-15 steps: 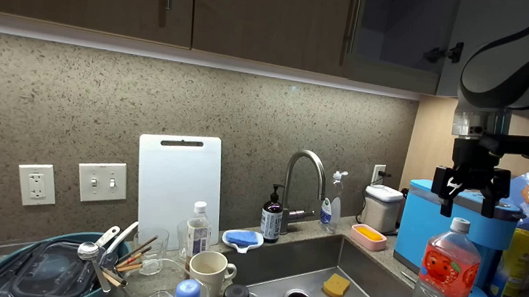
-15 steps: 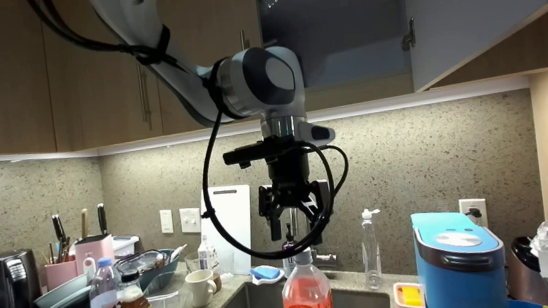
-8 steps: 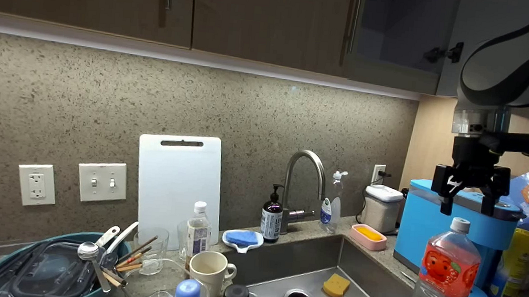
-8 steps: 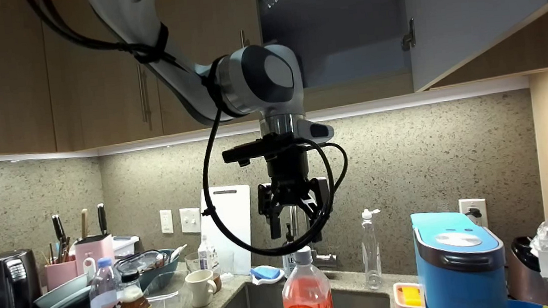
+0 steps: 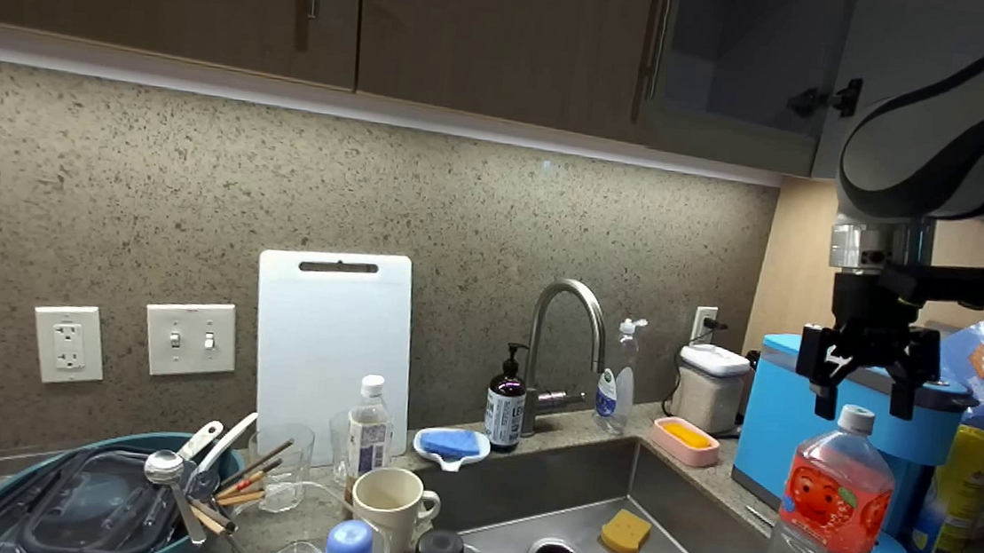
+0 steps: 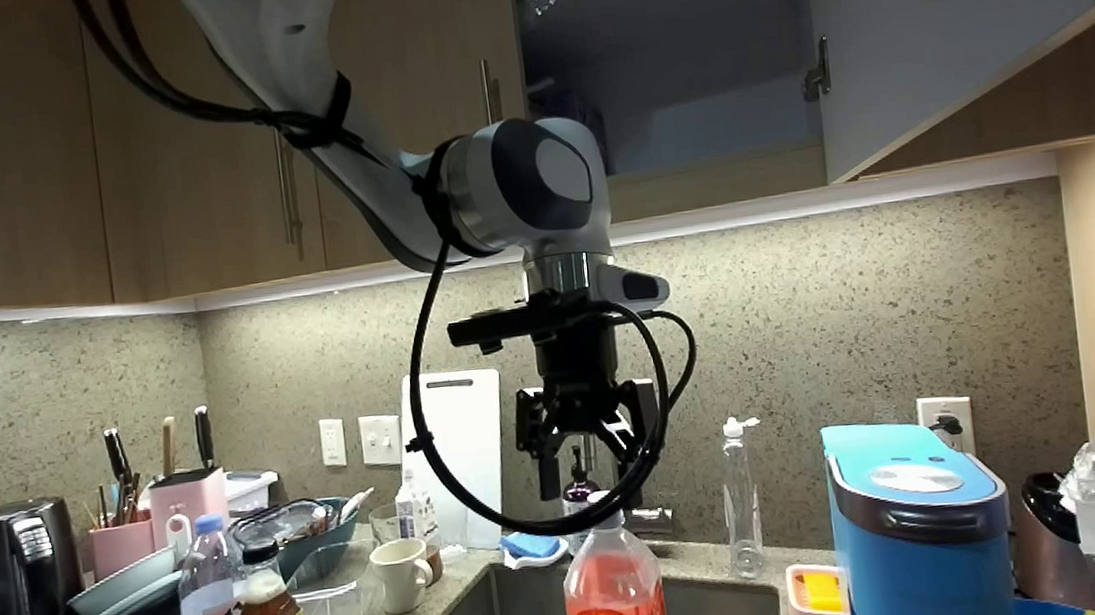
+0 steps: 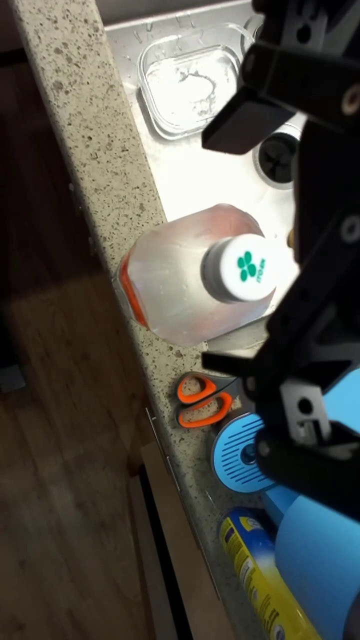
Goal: Put the bottle with an orange label on the bottom shelf of the open cabinet
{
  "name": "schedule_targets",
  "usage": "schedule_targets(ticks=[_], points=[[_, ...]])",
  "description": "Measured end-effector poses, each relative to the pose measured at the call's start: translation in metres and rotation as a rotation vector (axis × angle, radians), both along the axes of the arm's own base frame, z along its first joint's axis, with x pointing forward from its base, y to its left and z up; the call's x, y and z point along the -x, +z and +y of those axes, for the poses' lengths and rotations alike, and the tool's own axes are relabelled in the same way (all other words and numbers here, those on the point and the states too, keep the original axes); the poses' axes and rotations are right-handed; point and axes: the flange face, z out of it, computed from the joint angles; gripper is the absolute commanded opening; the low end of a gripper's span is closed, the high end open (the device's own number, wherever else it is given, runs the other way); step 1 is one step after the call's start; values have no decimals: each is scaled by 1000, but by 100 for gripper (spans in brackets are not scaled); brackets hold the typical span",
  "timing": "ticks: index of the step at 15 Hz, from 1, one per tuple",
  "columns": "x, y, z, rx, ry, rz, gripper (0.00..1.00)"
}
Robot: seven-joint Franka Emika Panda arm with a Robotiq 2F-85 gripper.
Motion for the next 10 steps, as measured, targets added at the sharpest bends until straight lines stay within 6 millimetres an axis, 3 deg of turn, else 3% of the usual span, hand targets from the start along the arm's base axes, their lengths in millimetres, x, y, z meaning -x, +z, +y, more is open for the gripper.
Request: schedule_targets(ticks=[10], points=[[-8, -4, -3, 6, -19, 4, 100]])
